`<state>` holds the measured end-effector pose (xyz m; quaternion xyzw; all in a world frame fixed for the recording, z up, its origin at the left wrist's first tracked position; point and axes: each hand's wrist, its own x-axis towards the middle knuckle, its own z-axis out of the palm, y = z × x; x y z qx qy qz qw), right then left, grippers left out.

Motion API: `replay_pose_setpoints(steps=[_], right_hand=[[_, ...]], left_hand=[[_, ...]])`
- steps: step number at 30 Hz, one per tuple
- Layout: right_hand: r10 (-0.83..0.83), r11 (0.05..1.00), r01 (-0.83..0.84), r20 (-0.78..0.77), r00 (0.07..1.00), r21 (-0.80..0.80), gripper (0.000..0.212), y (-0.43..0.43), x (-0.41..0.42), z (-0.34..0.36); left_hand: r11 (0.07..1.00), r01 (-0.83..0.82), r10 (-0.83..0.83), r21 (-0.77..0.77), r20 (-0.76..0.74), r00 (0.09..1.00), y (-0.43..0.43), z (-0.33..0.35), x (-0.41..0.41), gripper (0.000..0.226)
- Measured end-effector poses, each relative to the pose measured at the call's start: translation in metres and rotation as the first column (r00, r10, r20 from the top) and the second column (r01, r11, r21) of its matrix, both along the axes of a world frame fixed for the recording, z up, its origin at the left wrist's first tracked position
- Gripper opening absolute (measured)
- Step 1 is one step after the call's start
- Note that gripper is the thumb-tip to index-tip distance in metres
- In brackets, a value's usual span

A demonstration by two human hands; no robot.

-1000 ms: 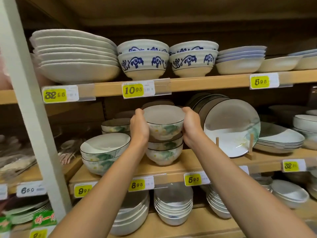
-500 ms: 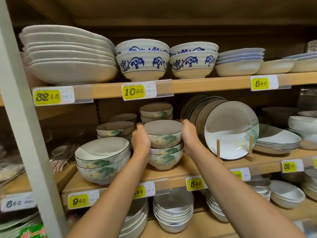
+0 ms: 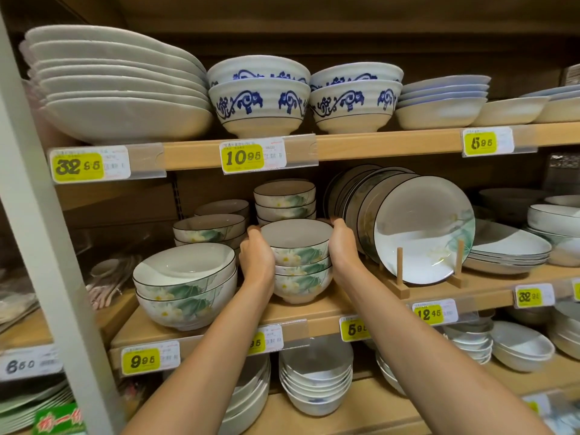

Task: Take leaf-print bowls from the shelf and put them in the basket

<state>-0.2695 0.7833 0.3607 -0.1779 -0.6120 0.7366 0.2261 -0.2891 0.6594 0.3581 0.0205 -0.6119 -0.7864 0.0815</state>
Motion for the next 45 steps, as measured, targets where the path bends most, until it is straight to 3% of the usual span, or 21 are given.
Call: replay_pose_setpoints(steps=[12,19,29,45], right_hand=[[-0.035,0.999,0.034,0.029,0.999,0.028,0.04,-0.0015,-0.0009,-0.0046],[0.022,1.0,-0.021,0.036,0.999,-0.002,0.051,-0.0016,-0.0013,-0.0041],[-0.019,1.0,0.02,0.039,0.999,-0.016,0.058,-0.0042,-0.0029,-0.0029],[-0.014,1.0,0.014,0.012,1.0,-0.014,0.061,-0.0066,-0.0004,-0.0061]], left_hand=[[1.0,-0.013,0.014,-0.02,0.009,1.0,0.0018,-0.0057,-0.0044,0.069],[0.999,-0.023,0.023,-0.028,0.004,1.0,0.0023,-0.0064,-0.0044,0.062],[0.999,-0.047,0.046,0.0,0.023,0.999,0.0029,-0.0066,-0.0038,0.061],[0.999,-0.013,0.013,0.037,0.018,1.0,0.0035,-0.0055,0.0034,0.073]])
